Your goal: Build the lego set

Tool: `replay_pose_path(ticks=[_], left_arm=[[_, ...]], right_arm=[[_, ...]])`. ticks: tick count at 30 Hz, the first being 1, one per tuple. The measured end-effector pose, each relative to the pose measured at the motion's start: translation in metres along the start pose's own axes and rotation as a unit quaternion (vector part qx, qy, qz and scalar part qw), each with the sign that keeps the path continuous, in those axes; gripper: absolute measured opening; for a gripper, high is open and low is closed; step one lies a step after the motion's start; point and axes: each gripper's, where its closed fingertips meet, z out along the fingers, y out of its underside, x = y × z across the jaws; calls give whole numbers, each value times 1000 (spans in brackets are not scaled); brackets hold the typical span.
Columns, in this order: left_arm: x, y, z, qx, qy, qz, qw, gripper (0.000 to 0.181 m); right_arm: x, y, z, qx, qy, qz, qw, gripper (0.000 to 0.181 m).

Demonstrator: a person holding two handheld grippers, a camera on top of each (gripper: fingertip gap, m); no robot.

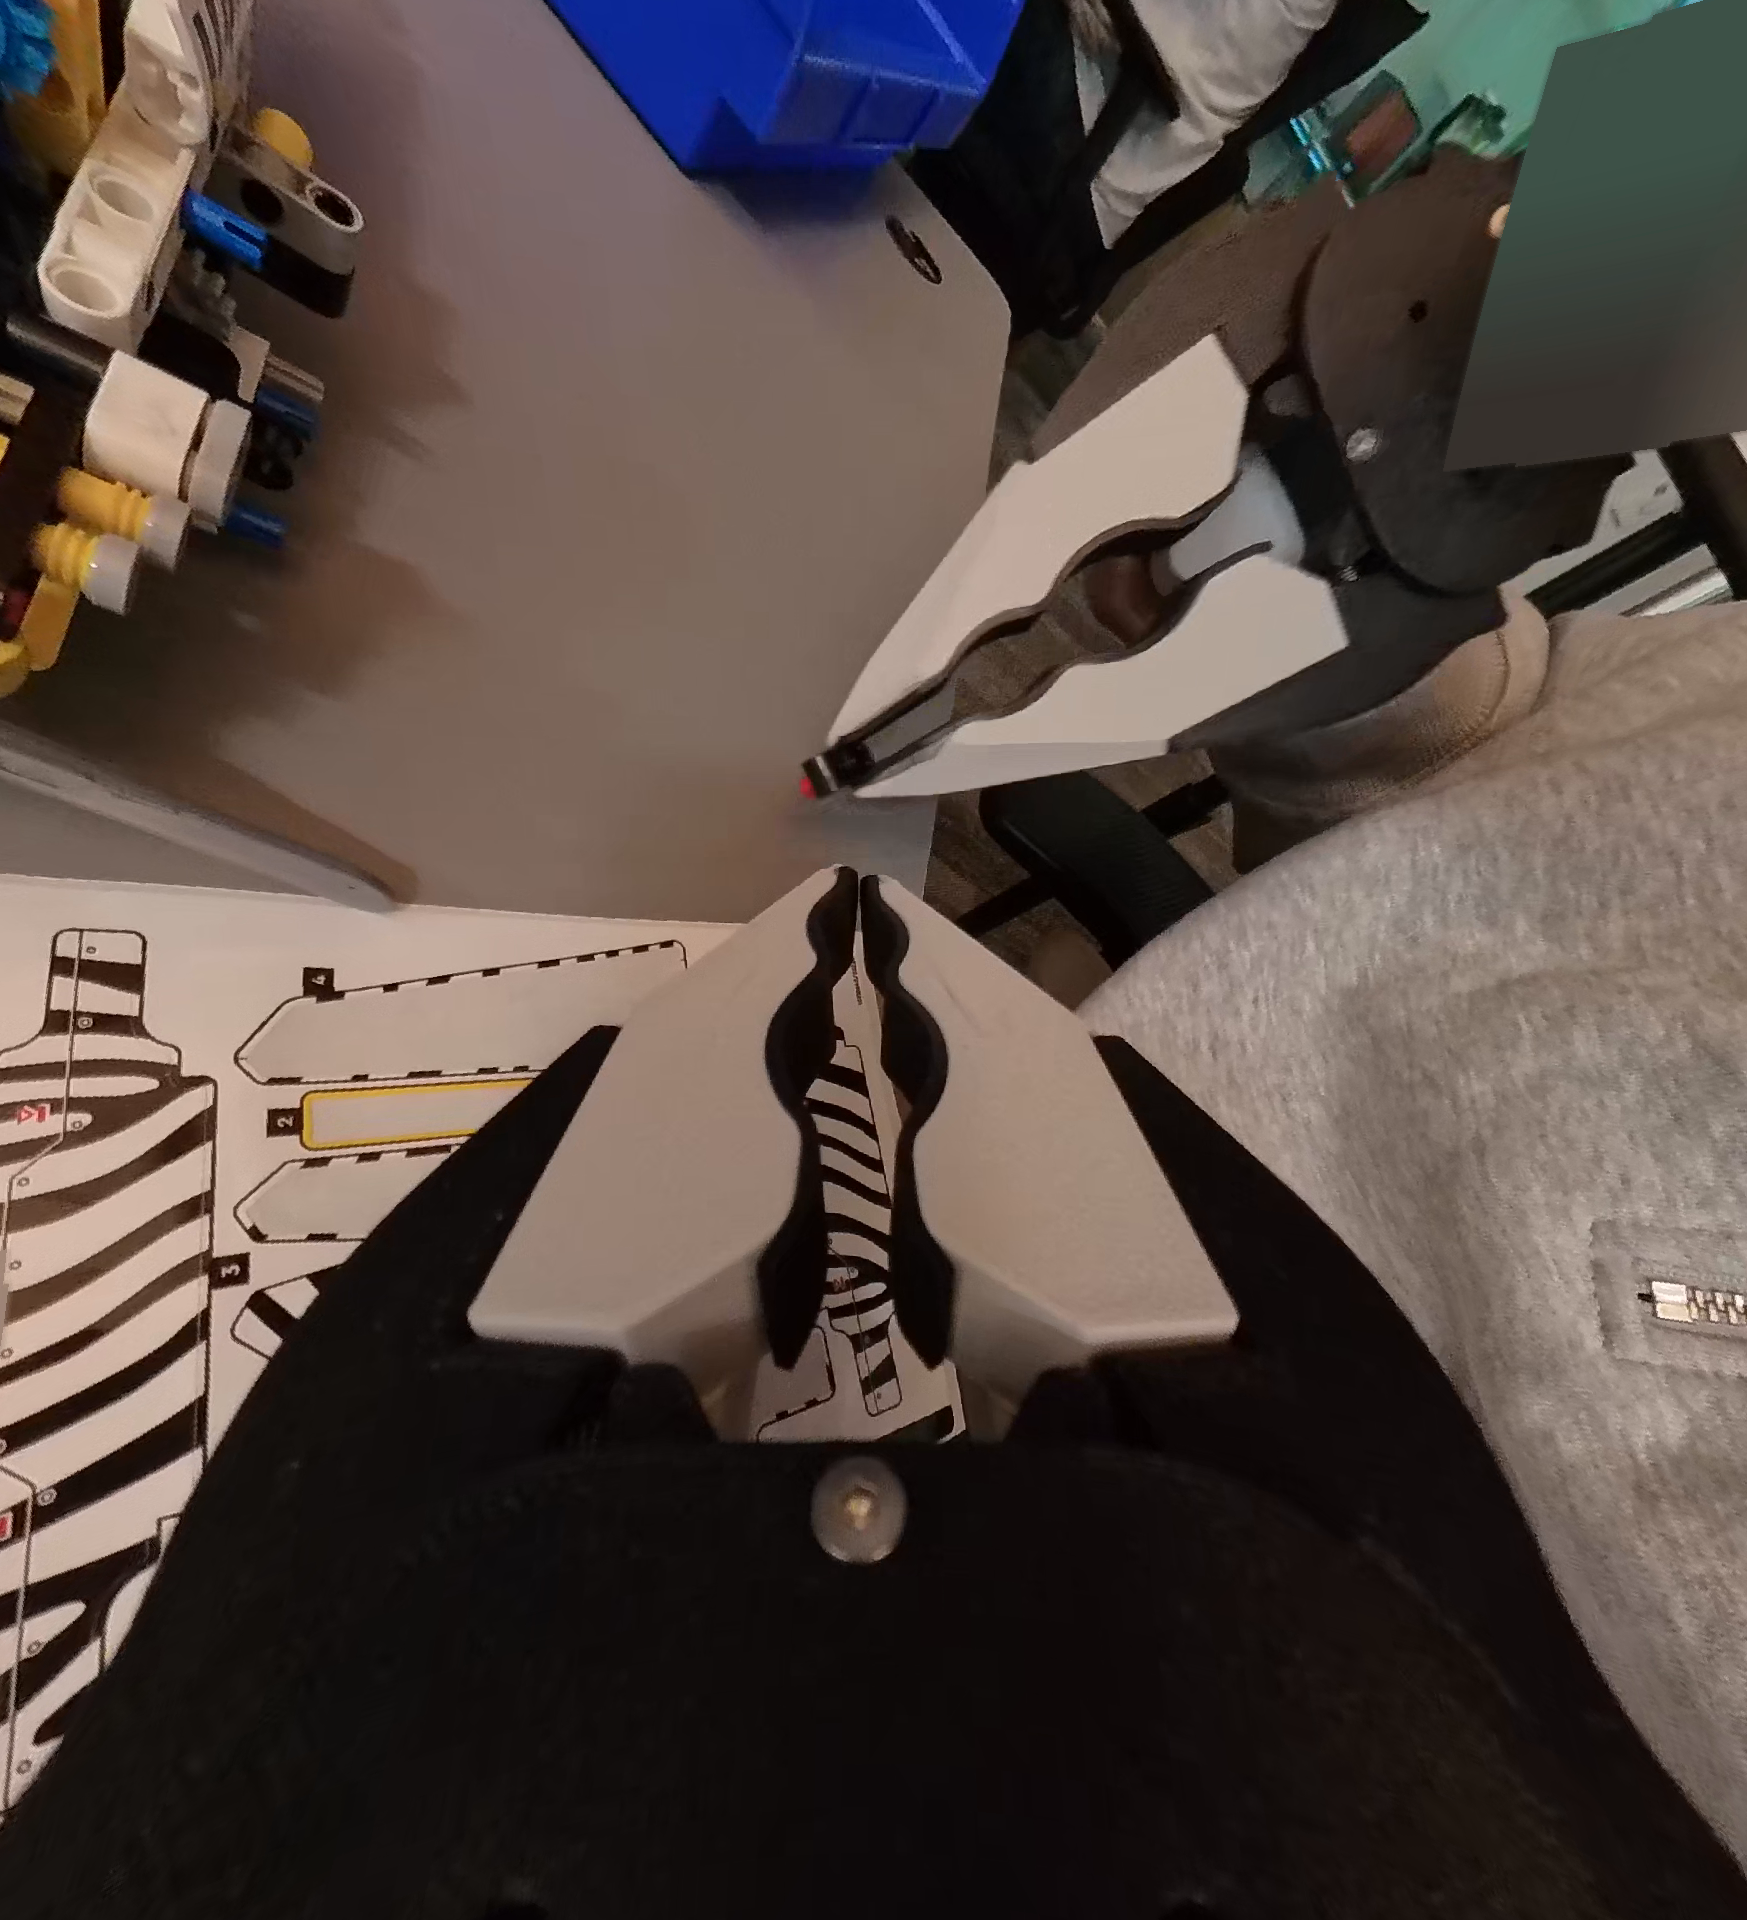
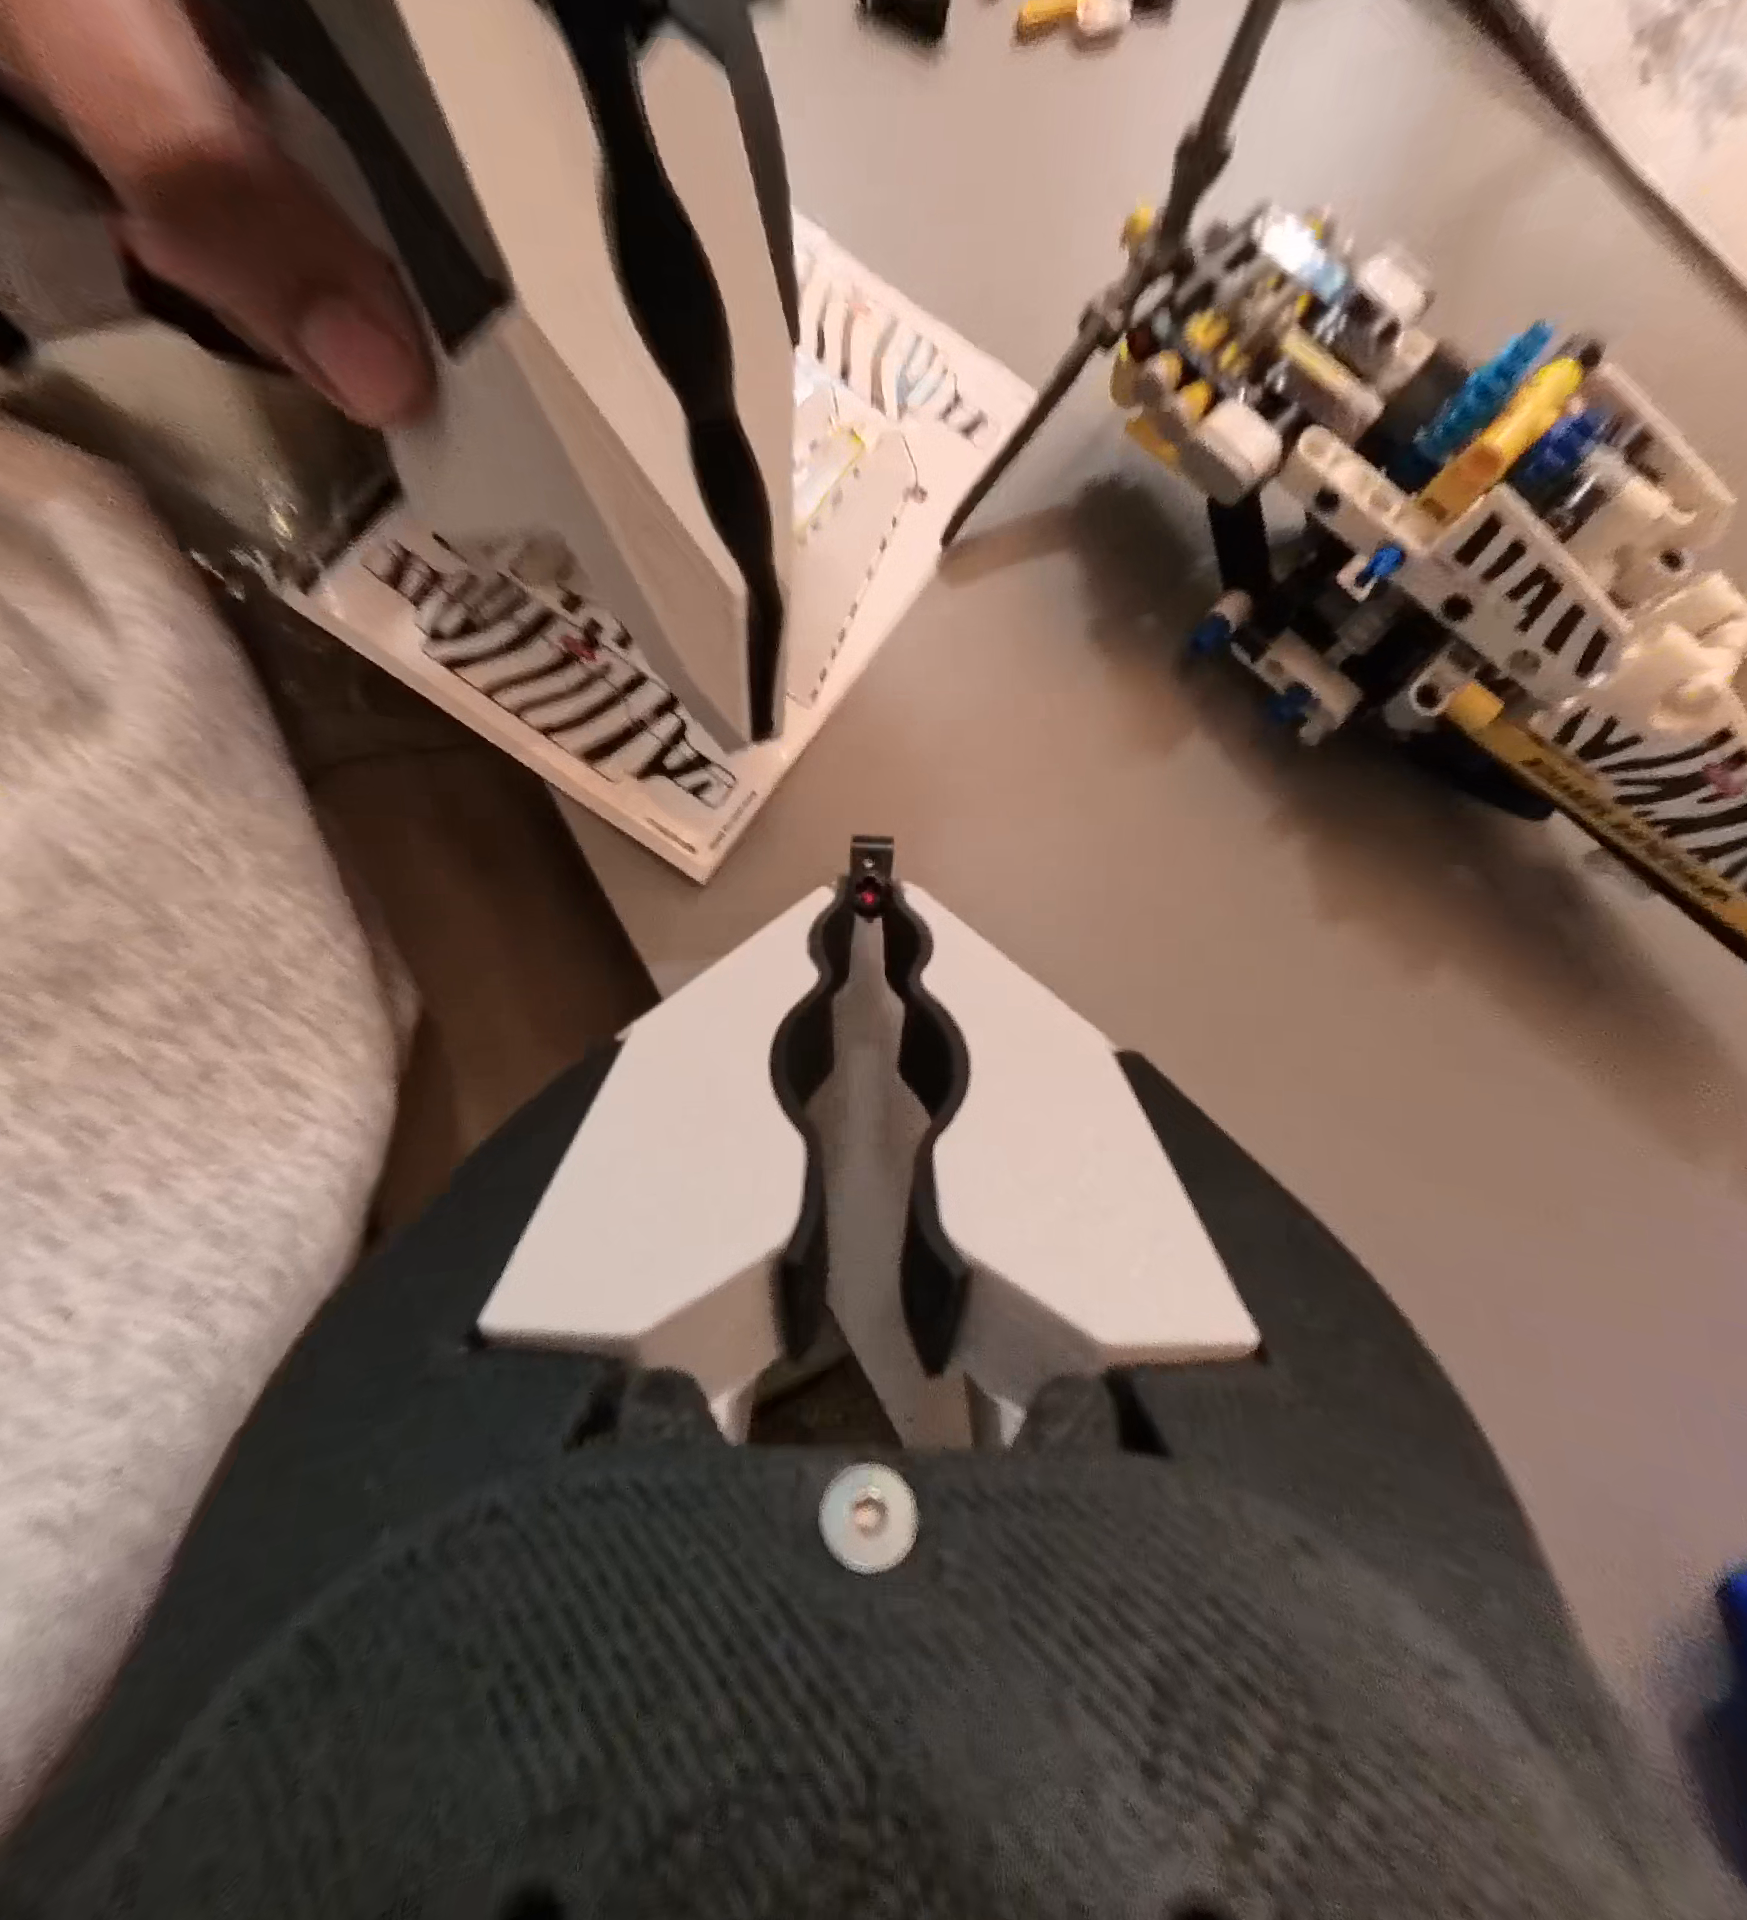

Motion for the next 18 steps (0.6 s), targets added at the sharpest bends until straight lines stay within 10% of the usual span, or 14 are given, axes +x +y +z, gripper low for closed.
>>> replay_pose_path(ticks=[18], left_arm=[[-1, 0, 0, -1, 3, -8, 1000, 0]], right_arm=[[9, 16, 1, -16, 6, 29, 999, 4]])
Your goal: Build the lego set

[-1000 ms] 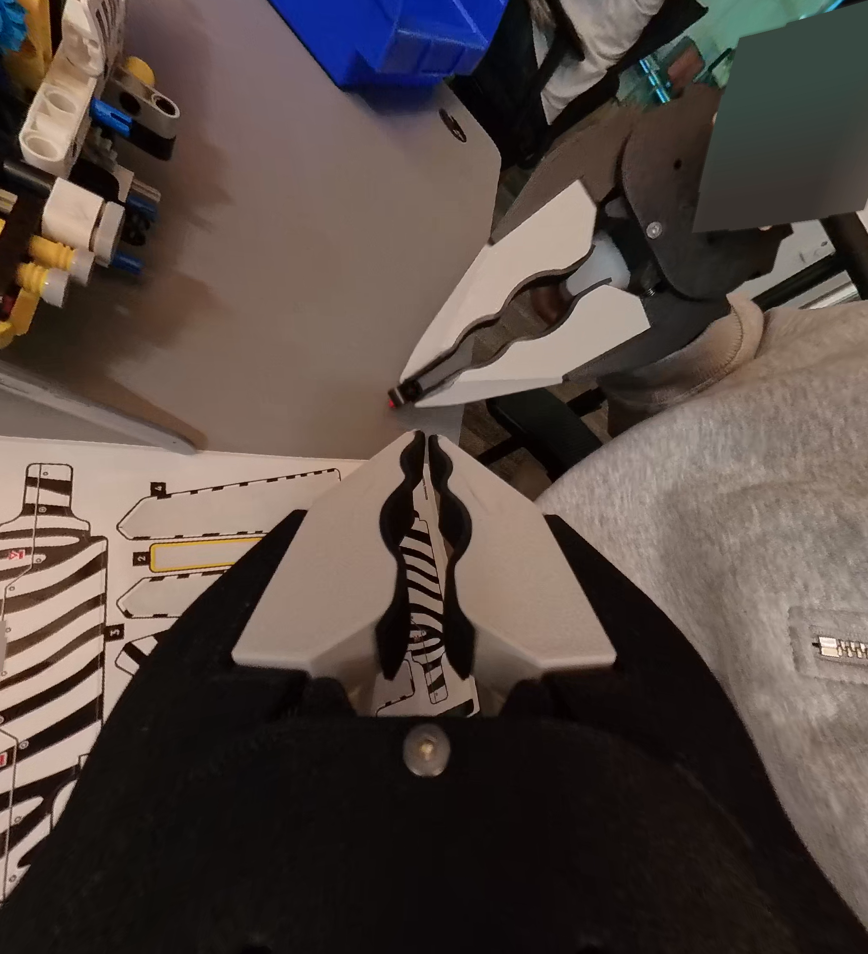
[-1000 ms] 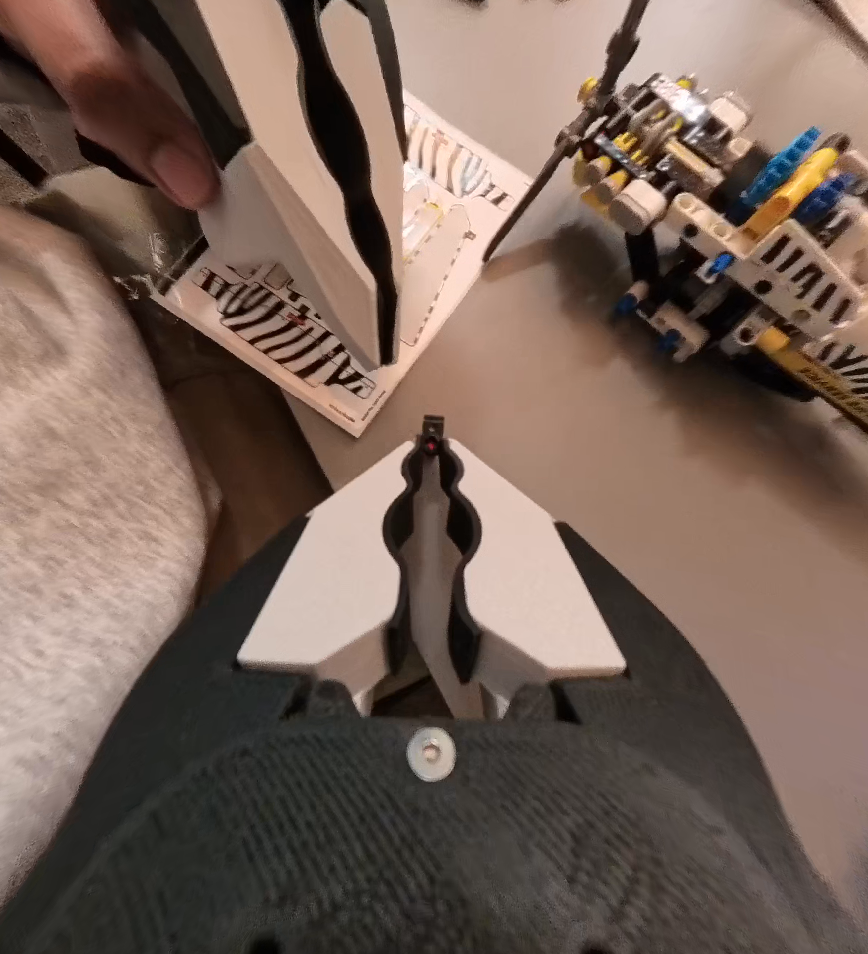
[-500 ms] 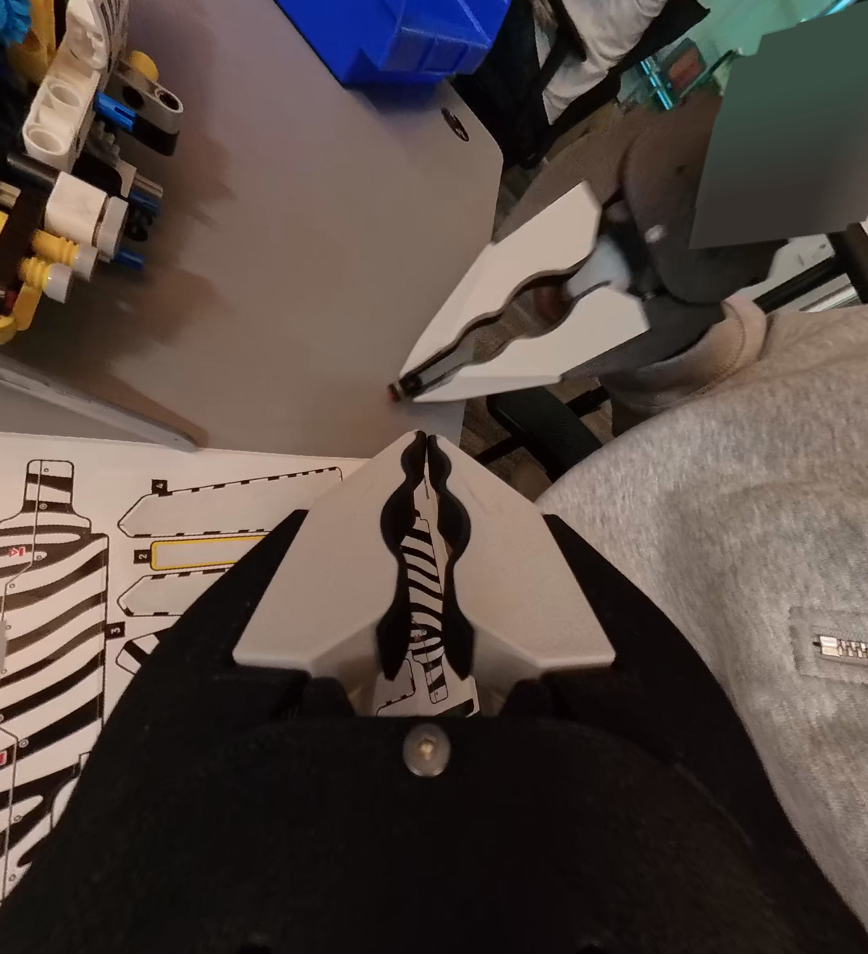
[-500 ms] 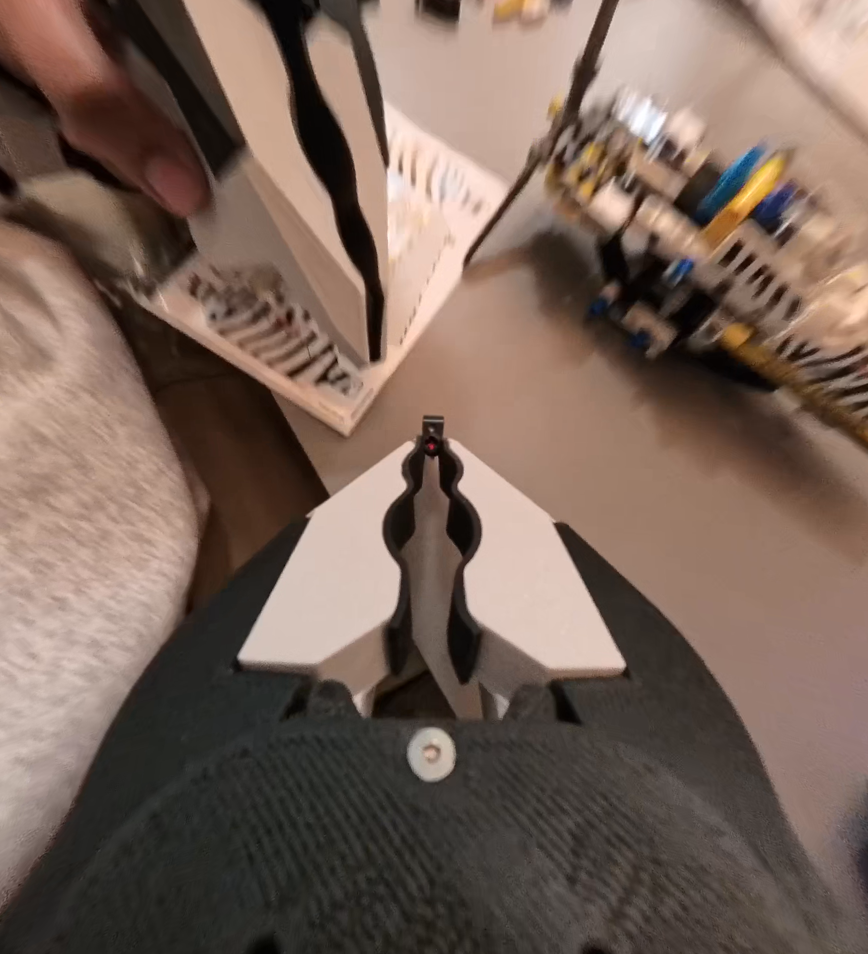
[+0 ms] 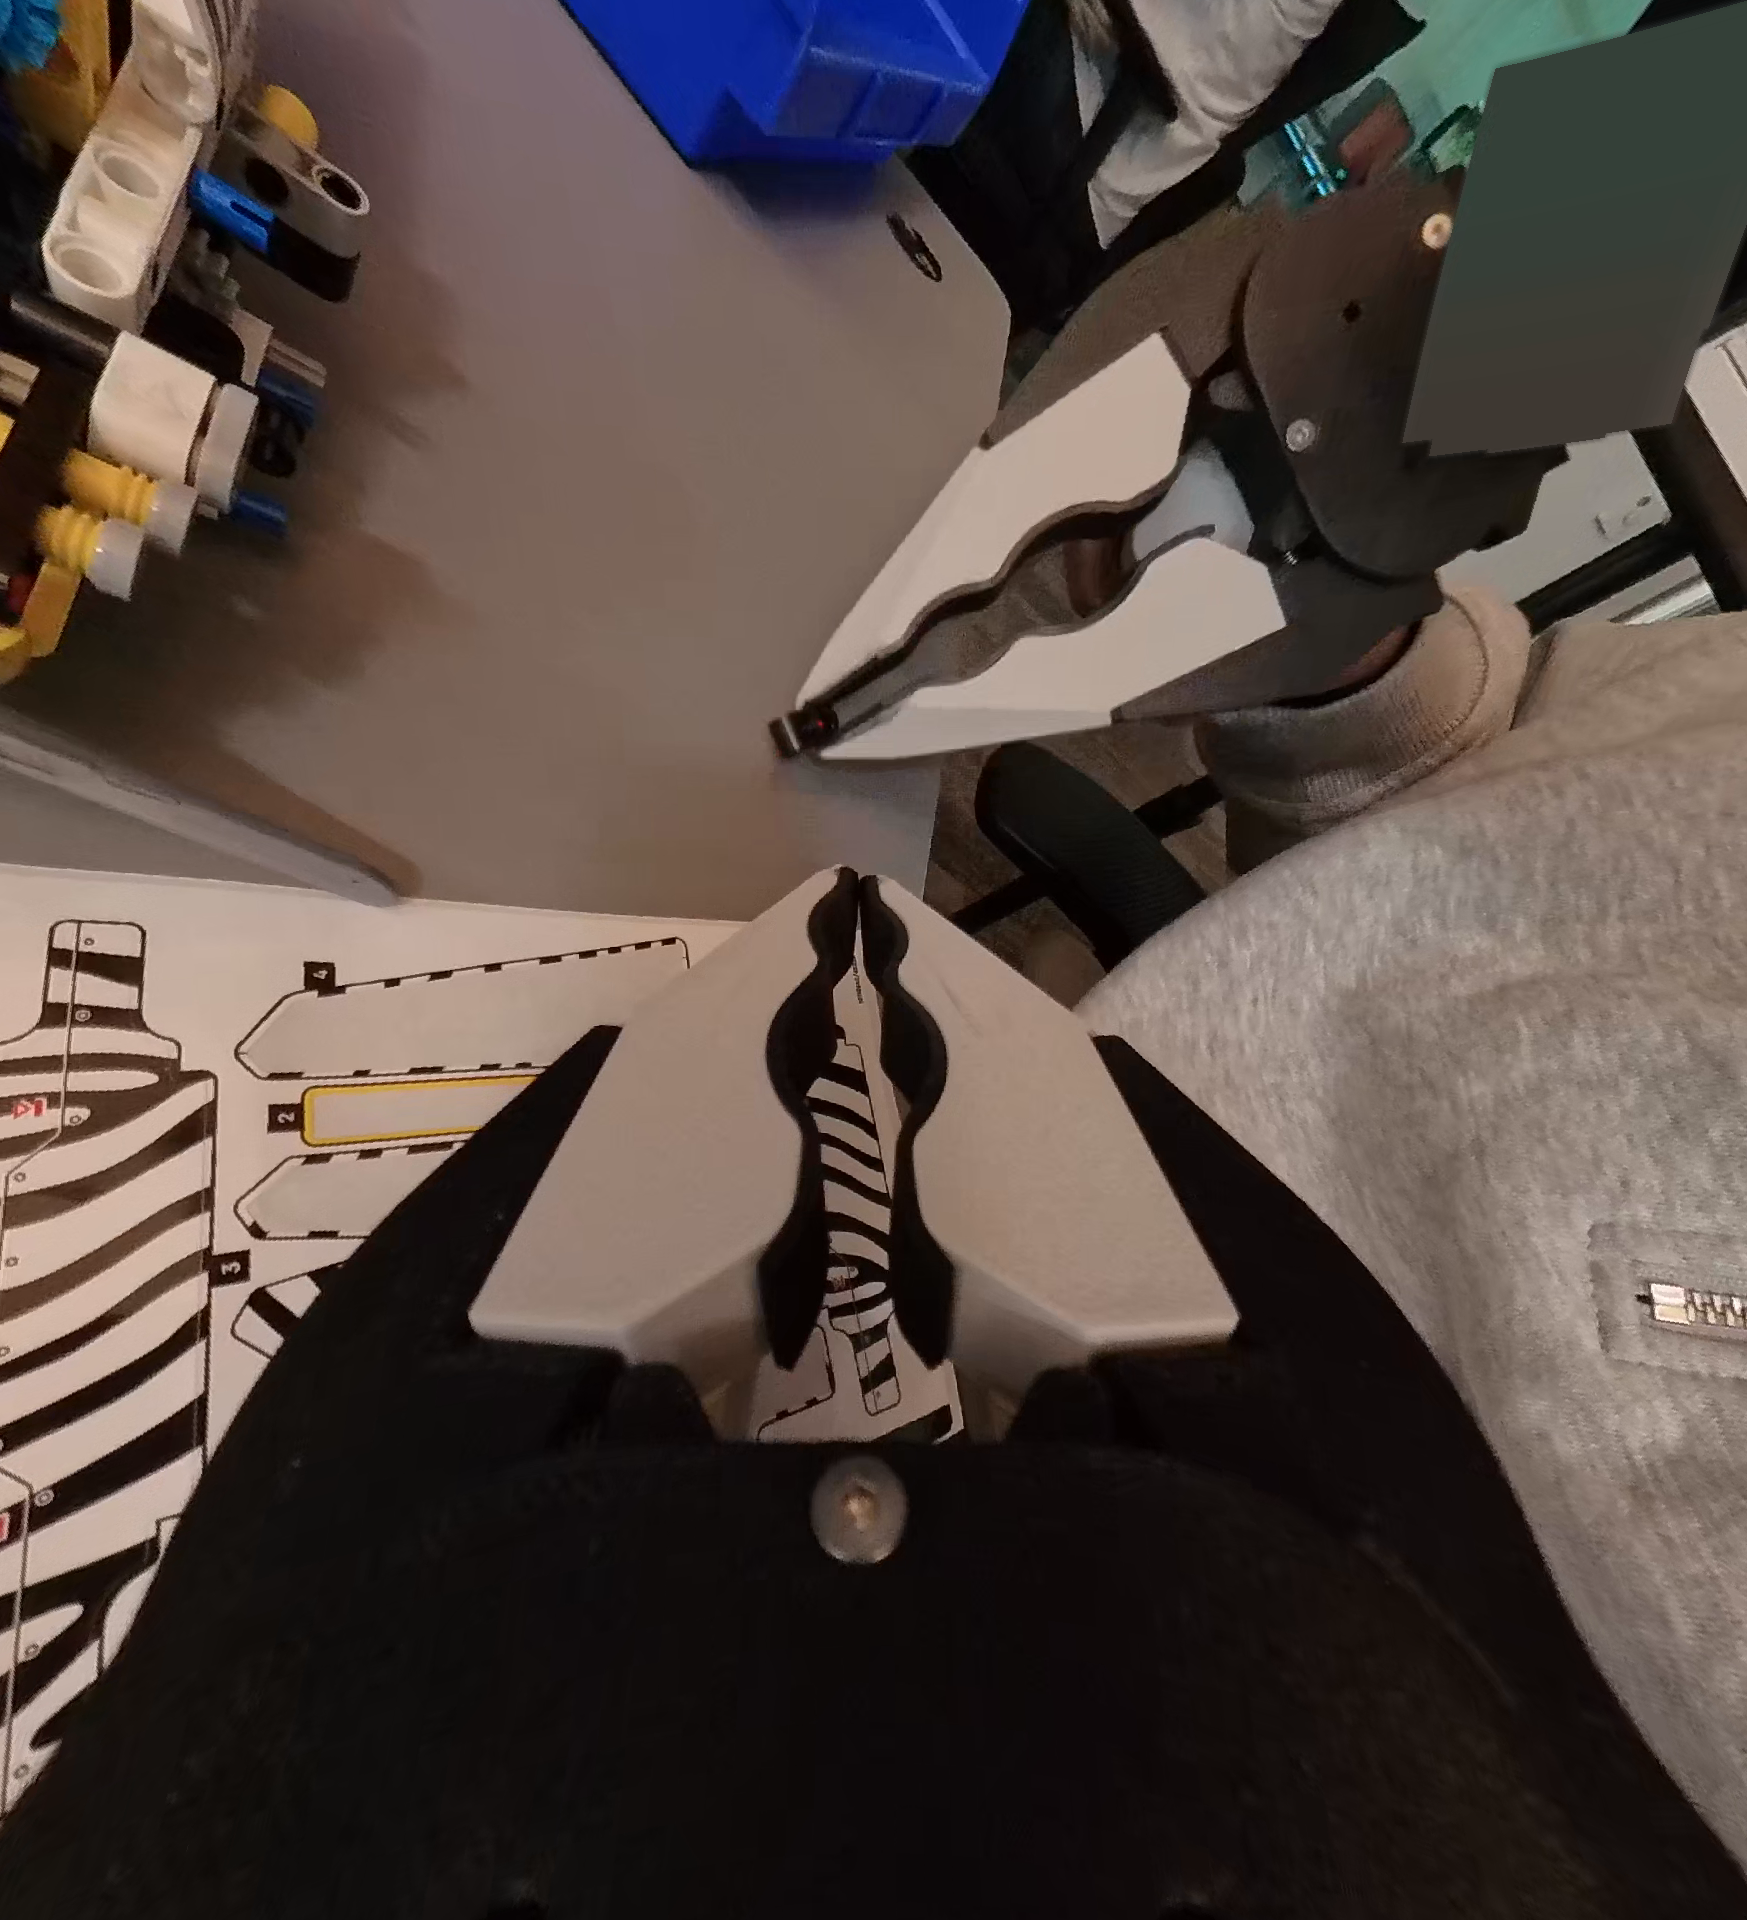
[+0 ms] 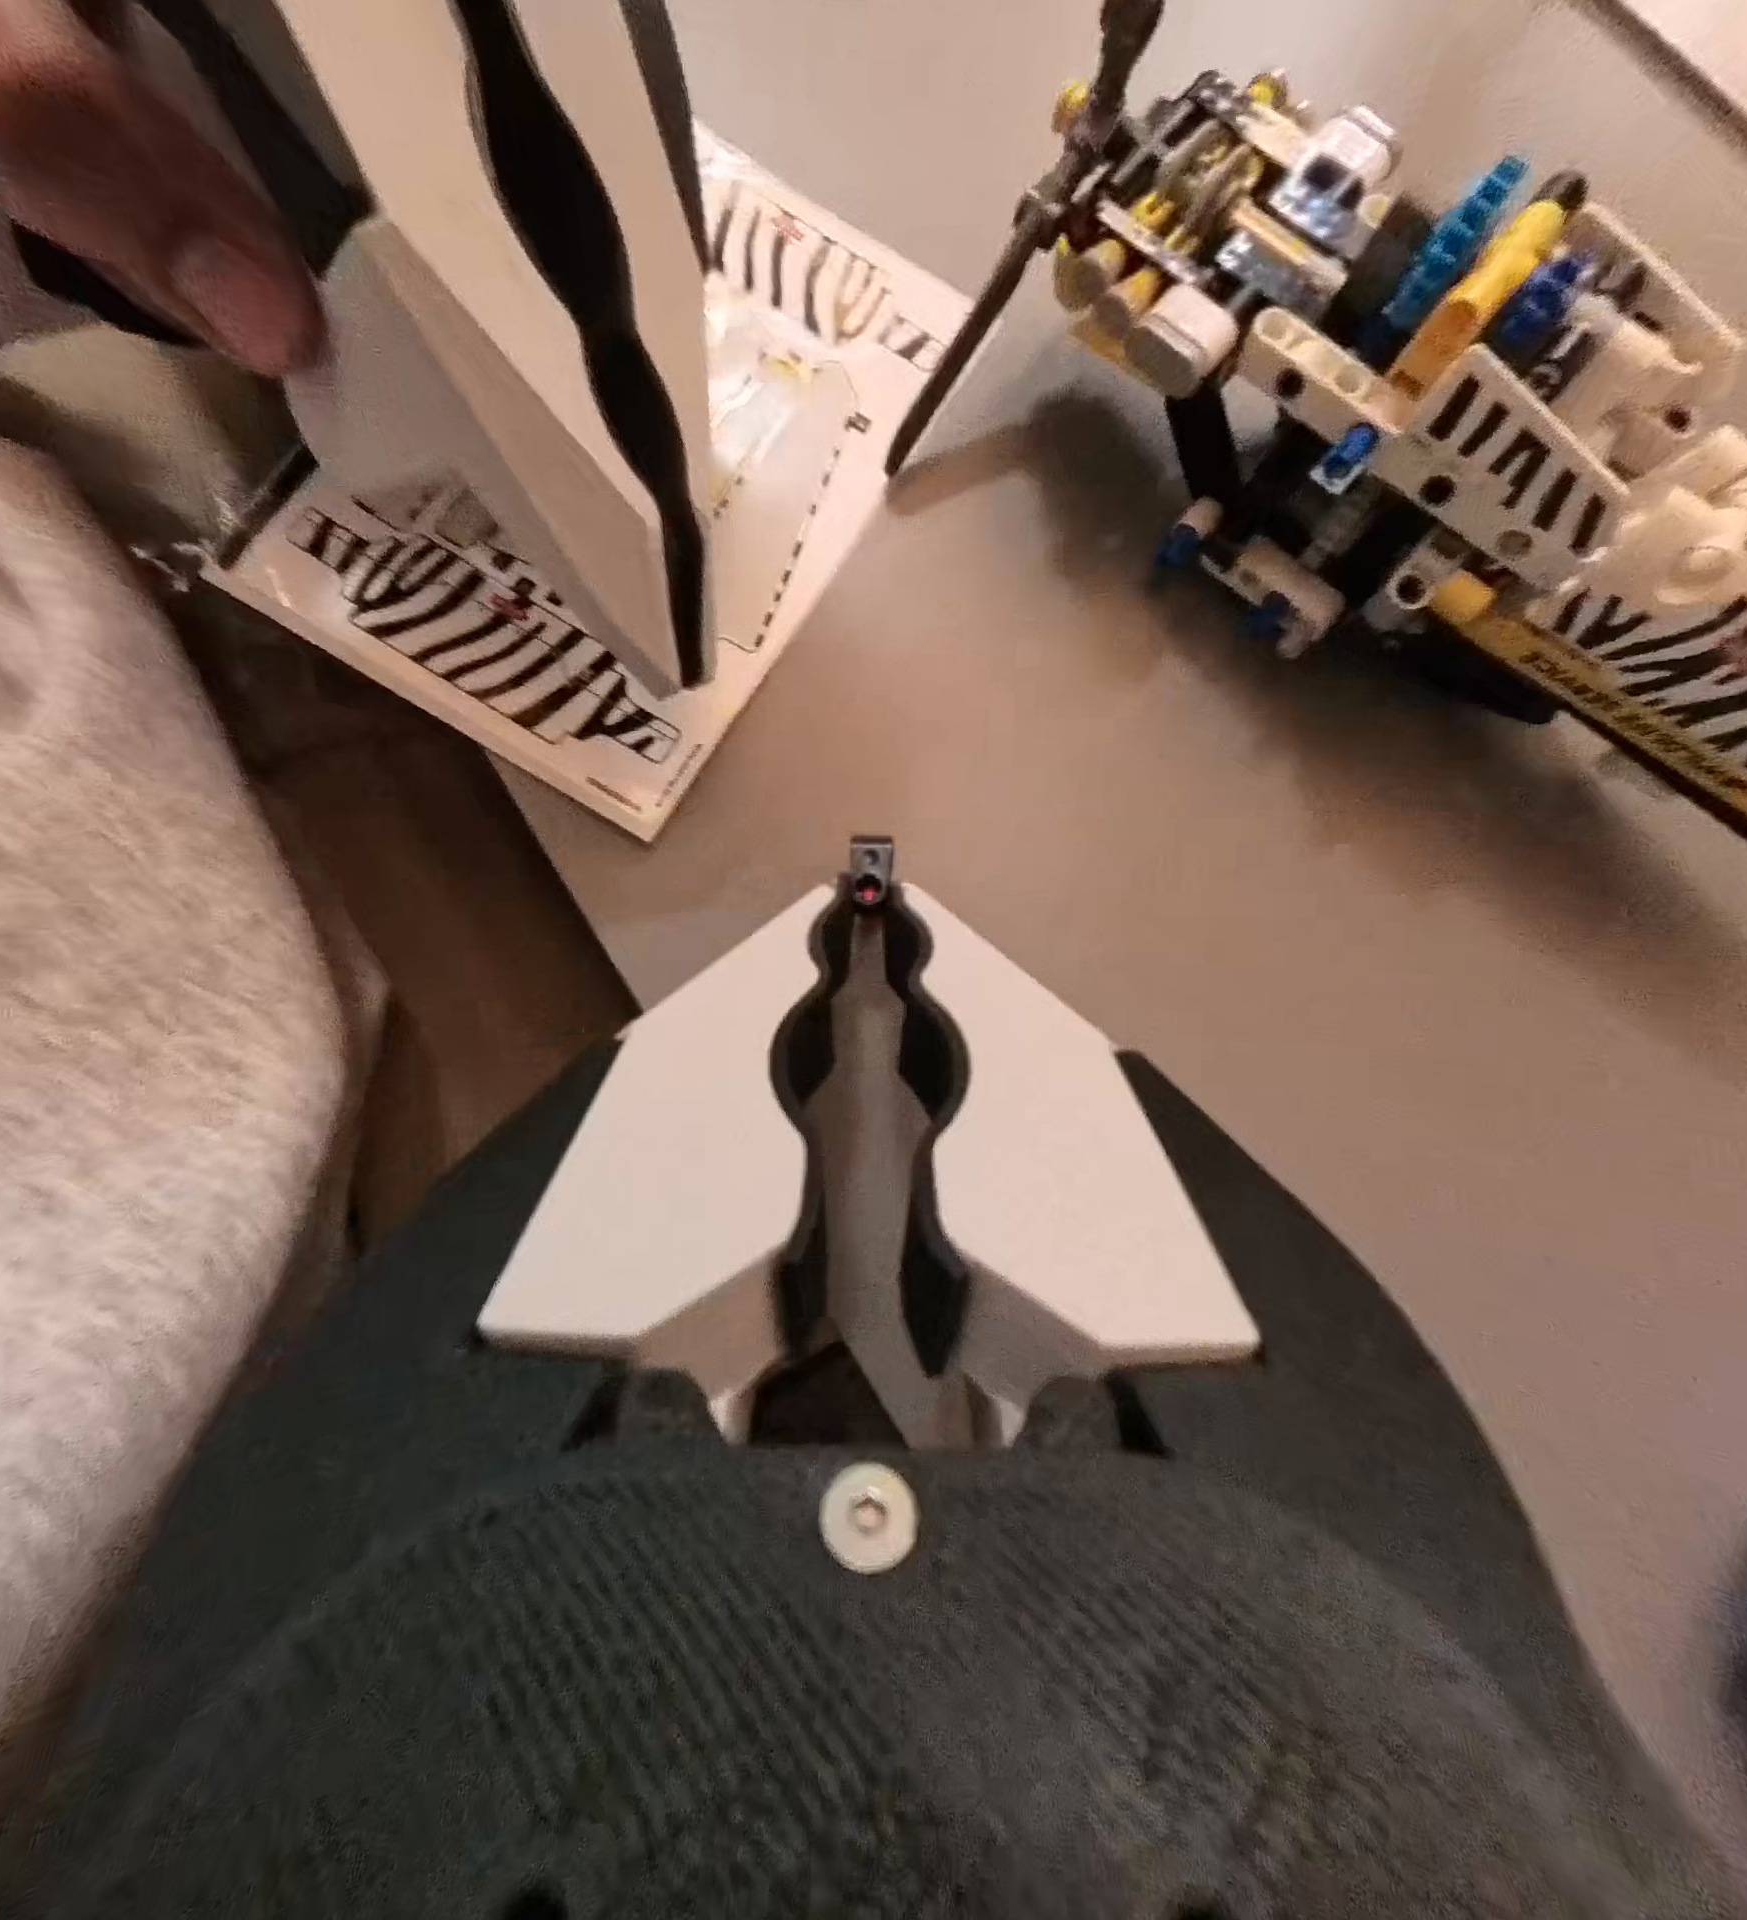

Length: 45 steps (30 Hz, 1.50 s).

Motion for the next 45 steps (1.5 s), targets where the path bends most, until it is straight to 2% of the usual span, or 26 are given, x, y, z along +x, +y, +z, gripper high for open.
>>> replay_pose_path(ticks=[2, 5, 9, 13, 16, 19, 21, 22, 23, 24, 25, 28, 31, 33, 38, 42, 45], left_arm=[[0, 0, -1, 3, 0, 1, 1000, 0], [-1, -1, -1, 3, 0, -3, 1000, 0], [-1, 0, 0, 1, 1, -4, 1000, 0], [0, -1, -1, 4, 3, -5, 1000, 0], [0, -1, -1, 5, 2, -4, 1000, 0], [-1, -1, -1, 4, 1, -5, 1000, 0], [-1, -1, -1, 4, 0, -4, 1000, 0], [-1, -1, -1, 4, 0, -4, 1000, 0], [-1, -1, -1, 5, 1, -4, 1000, 0], [-1, -1, -1, 5, 1, -5, 1000, 0], [-1, -1, -1, 5, 0, -5, 1000, 0], [-2, -1, -1, 6, -8, -5, 1000, 0], [-10, -1, 0, 4, -34, -14, 999, 0], [-18, -8, -5, 32, -46, -41, 998, 0], [-23, -41, -39, 155, -3, -92, 984, 0], [-18, -50, -71, 193, -18, -80, 978, 0], [-15, -39, -88, 179, -53, -58, 981, 0]], right_arm=[[1, -7, -2, 25, -10, 17, 1000, 4], [0, -24, -16, 106, -56, 86, 989, 4], [3, -44, -43, 221, -149, 200, 943, 3], [5, -49, -57, 266, -186, 241, 914, 3], [4, -47, -56, 262, -169, 228, 922, 3], [-1, -50, -52, 229, -115, 164, 953, 2], [-3, -31, -29, 137, -49, 101, 984, 4], [-5, -11, -11, 73, -28, 73, 994, 4], [-11, 2, 2, 44, -28, 58, 997, 7], [-20, 0, 5, 56, -51, 61, 995, 0], [-22, 2, 7, 44, -56, 63, 995, 0], [-11, -5, -1, 49, -16, 35, 998, 0], [-8, -8, -4, 65, -15, 46, 997, 0], [-9, -11, -3, 82, -9, 47, 995, 0], [-14, -26, -8, 126, -1, 35, 991, 0], [-33, -42, -2, 153, -30, 35, 987, 0], [-59, -58, 8, 169, -82, 45, 981, 7]])
